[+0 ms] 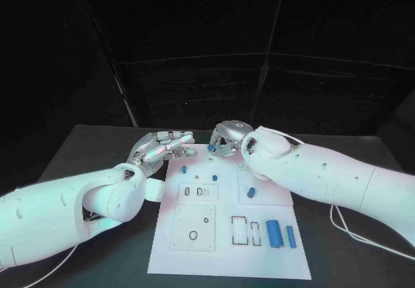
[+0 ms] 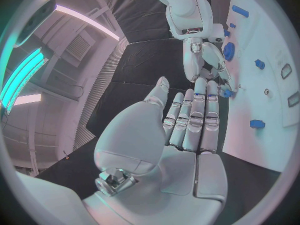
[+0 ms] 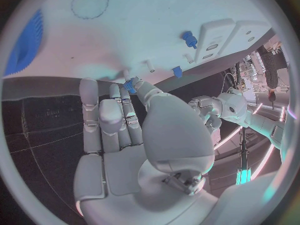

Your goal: Assemble the parts on the task board

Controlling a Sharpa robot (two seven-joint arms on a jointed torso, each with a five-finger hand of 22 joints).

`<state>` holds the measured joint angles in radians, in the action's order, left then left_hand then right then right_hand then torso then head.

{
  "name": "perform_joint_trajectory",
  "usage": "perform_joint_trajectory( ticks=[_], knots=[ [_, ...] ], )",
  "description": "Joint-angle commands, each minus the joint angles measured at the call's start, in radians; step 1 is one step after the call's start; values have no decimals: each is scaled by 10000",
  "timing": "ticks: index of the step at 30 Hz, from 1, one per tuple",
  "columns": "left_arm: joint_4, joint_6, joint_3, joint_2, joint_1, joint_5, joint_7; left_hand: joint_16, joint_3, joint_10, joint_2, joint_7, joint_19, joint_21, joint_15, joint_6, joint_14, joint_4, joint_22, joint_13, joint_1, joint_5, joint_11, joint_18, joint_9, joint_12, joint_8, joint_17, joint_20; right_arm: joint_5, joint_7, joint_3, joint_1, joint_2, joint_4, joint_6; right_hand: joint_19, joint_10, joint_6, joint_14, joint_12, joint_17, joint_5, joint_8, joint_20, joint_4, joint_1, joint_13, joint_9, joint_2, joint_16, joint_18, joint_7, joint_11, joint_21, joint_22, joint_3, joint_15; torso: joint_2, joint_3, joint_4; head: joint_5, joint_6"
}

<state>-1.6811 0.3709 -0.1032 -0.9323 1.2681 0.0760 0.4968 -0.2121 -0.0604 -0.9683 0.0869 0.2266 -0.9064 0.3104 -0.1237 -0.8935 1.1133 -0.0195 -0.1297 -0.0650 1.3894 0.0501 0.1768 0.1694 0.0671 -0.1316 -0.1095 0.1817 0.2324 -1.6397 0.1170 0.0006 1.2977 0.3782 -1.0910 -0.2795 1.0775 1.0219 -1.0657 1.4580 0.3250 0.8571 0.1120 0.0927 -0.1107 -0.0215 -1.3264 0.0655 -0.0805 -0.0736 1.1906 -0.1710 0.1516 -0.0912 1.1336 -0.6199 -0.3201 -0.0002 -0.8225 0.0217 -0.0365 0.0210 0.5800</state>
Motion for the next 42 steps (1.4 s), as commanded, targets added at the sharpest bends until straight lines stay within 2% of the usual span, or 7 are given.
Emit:
perform_joint_trajectory(
  ticks=[1,42],
  knots=[
    [-4,-115,4,9,16,-74,110,68,-17,25,40,161,-79,-37,-7,45,64,-58,13,7,65,-15,76,129,-11,49,65,10,13,-84,52,-1,15,-4,11,127,-73,-80,-68,-7,-68,13,35,-40,8,-13,6,-15,8,-50,-25,21,-5,7,-55,10,-24,46,3,0,-7,3,8],
    [26,-113,4,24,16,-74,104,68,-17,25,40,161,-79,-37,-7,45,64,-58,13,7,65,-15,76,129,-11,49,65,10,13,-117,186,-3,2,-20,65,225,-74,-44,-108,-8,-77,13,36,-43,-5,-64,43,0,2,-38,-22,22,11,-2,-45,-8,-39,56,3,1,-1,-50,81]
  ],
)
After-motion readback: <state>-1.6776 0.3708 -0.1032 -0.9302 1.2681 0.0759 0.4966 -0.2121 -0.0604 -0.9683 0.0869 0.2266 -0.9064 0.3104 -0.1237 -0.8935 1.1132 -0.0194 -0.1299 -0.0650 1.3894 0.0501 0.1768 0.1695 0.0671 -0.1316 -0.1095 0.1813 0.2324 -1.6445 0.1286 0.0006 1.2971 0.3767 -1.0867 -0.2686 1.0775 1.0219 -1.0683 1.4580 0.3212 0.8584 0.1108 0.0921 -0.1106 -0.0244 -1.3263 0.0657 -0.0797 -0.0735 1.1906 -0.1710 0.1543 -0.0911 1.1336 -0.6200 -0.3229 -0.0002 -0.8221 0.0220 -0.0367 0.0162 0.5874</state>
